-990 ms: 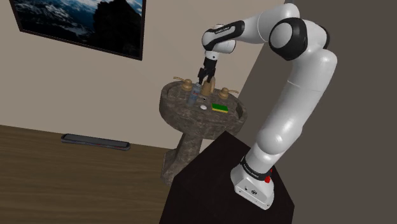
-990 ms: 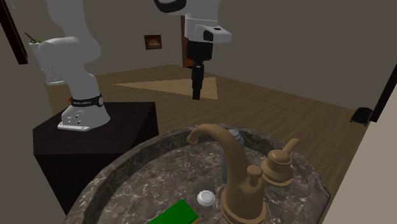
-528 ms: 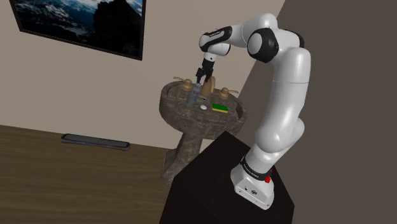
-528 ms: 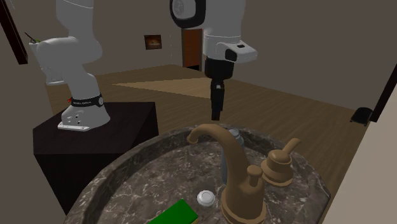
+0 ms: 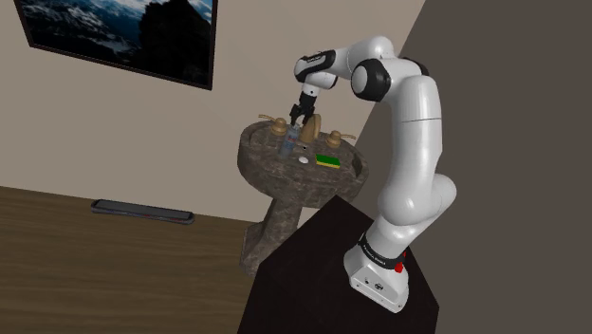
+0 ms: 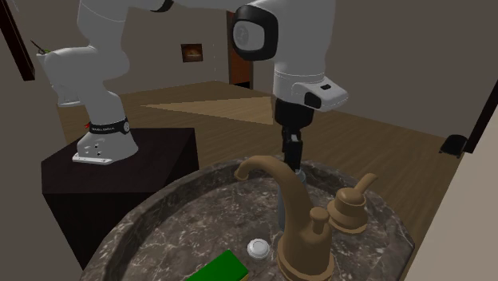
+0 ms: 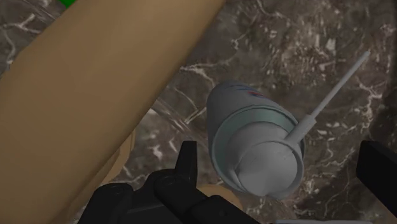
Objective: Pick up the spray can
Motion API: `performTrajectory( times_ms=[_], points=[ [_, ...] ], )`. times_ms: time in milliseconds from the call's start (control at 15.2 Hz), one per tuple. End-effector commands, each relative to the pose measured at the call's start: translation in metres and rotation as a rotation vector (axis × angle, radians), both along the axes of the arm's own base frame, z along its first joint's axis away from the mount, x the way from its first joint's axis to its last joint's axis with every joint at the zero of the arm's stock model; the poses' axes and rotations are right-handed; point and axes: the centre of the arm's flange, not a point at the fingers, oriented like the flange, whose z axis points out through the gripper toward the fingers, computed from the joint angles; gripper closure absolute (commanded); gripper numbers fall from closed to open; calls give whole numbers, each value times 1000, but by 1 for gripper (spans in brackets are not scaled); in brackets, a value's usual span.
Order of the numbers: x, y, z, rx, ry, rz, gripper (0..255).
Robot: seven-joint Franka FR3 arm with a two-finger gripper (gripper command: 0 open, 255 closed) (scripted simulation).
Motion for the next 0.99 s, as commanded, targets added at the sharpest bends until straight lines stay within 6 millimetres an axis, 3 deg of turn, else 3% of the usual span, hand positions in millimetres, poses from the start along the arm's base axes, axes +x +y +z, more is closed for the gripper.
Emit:
performTrajectory(
  times_ms=[0,264,330,924],
  points=[
    [-1,-1,-12,0,0,-1,0],
    [-1,-1,-25,0,0,-1,0],
    [0,0,-25,0,0,-1,255],
    [-1,-1,-25,0,0,-1,255]
  ],
)
